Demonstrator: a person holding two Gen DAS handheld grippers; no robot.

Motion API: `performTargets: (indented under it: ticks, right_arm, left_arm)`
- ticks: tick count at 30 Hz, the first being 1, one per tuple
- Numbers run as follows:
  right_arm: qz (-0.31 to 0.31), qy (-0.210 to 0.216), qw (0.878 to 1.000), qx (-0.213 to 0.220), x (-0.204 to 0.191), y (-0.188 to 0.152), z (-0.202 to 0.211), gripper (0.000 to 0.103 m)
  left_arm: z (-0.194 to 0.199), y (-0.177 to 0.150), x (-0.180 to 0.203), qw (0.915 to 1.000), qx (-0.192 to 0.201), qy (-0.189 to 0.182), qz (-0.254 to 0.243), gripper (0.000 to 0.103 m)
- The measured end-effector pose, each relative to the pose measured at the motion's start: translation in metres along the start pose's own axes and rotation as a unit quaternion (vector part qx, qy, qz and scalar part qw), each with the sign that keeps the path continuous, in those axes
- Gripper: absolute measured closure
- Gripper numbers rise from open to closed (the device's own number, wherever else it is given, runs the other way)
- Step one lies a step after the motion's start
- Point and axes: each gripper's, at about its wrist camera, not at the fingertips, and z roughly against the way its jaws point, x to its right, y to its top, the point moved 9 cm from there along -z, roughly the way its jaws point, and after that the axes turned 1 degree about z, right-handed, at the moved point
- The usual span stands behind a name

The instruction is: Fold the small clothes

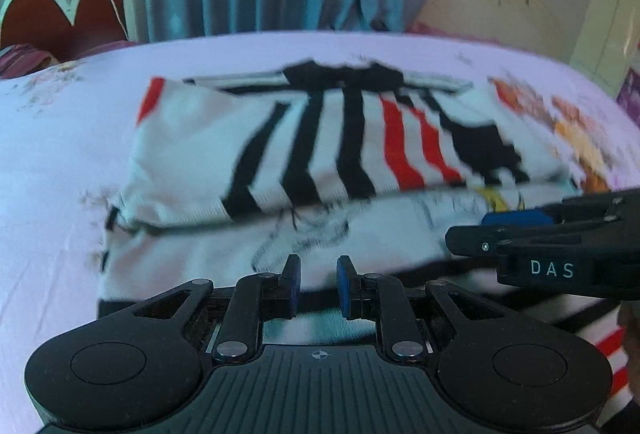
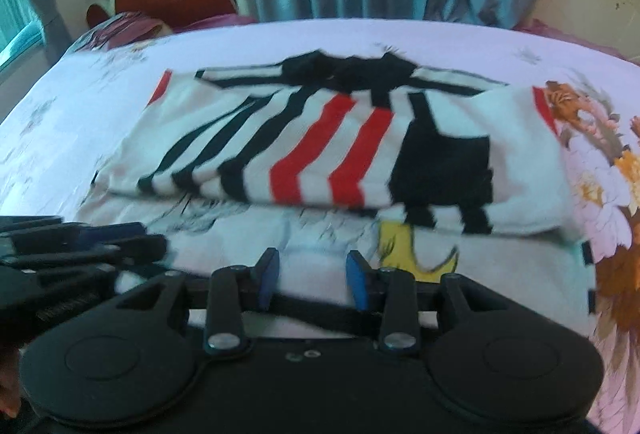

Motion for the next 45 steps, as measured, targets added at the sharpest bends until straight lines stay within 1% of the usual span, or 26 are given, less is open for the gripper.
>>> performTargets:
  ticks: [1,3,5,11,15,16,17,19,23,25,28,29,32,35,38,40,43,44,45]
  right_arm:
    - [0.005,-0.003,1.0,-0.006,0.0,-0.005,-0.001,0.067]
    - [0.014,-0.019,1.0,-0.018,0.009,-0.015,-0.002,0.068]
    - [0.022,-0.036,0.999,-0.015,0.022,-0.023,0.004,0.068]
    - [0.011,-0.066,0.998,-0.015,0.066,-0.044,0.026,0.068]
    - [0.0,-0.079,0.997,-0.017,0.077,-0.053,0.038,0.066]
    - [-0.008,-0.076,0.997,-0.015,0.075,-0.053,0.042,0.065]
    - [-0.017,-0.065,0.998,-0.011,0.072,-0.052,0.046,0.066]
    - [-0.028,-0.046,0.999,0.002,0.059,-0.052,0.058,0.066]
    - [-0.019,-0.021,0.999,0.016,0.02,-0.053,0.071,0.065]
    - [-0.007,-0.014,1.0,0.014,-0.001,-0.06,0.074,0.065]
    - [0.006,-0.009,1.0,0.0,-0.025,-0.075,0.073,0.065]
    - [0.014,-0.013,1.0,-0.007,-0.029,-0.08,0.072,0.065]
    - [0.036,-0.057,0.997,-0.032,-0.022,-0.105,0.071,0.065]
    - [0.024,-0.077,0.996,-0.03,-0.004,-0.119,0.085,0.064]
    - [0.008,-0.102,0.994,-0.032,0.014,-0.133,0.099,0.062]
    - [-0.001,-0.109,0.993,-0.034,0.019,-0.14,0.107,0.062]
    - [-0.014,-0.114,0.993,-0.029,0.017,-0.145,0.121,0.059]
    - [-0.018,-0.111,0.993,-0.025,0.015,-0.146,0.126,0.054]
    - [-0.025,-0.108,0.994,-0.019,0.013,-0.146,0.131,0.045]
  left_arm:
    - [-0.002,-0.006,0.0,1.0,-0.007,0.006,-0.003,0.085]
    - [-0.003,-0.012,-0.003,0.9999,-0.003,0.012,-0.006,0.085]
    - [0.001,-0.016,-0.007,0.9997,-0.001,0.021,-0.009,0.085]
    - [0.014,-0.028,-0.025,0.9989,-0.002,0.047,0.006,0.085]
    - [0.024,-0.035,-0.03,0.998,-0.011,0.06,0.015,0.085]
    - [0.028,-0.036,-0.029,0.998,-0.013,0.059,0.017,0.085]
    - [0.032,-0.036,-0.027,0.9982,-0.014,0.056,0.019,0.085]
    - [0.045,-0.037,-0.021,0.9988,-0.007,0.043,0.02,0.085]
    - [0.062,-0.043,0.0,0.9999,-0.001,0.012,0.001,0.085]
    - [0.066,-0.052,0.011,0.9999,-0.004,-0.005,-0.014,0.085]
    - [0.07,-0.071,0.019,0.9994,-0.015,-0.013,-0.03,0.085]
    - [0.07,-0.079,0.019,0.9991,-0.02,-0.01,-0.035,0.085]
    - [0.08,-0.096,0.006,0.9993,-0.014,-0.002,-0.036,0.085]
    - [0.093,-0.11,-0.01,0.9996,-0.015,0.0,-0.025,0.085]
    - [0.103,-0.12,-0.018,0.9995,-0.013,0.003,-0.028,0.085]
    - [0.111,-0.124,-0.02,0.9996,-0.017,0.005,-0.021,0.085]
    - [0.123,-0.128,-0.024,0.9998,-0.022,0.001,0.004,0.085]
    - [0.126,-0.129,-0.025,0.9997,-0.022,0.0,0.011,0.085]
    - [0.13,-0.13,-0.027,0.9996,-0.022,0.001,0.017,0.085]
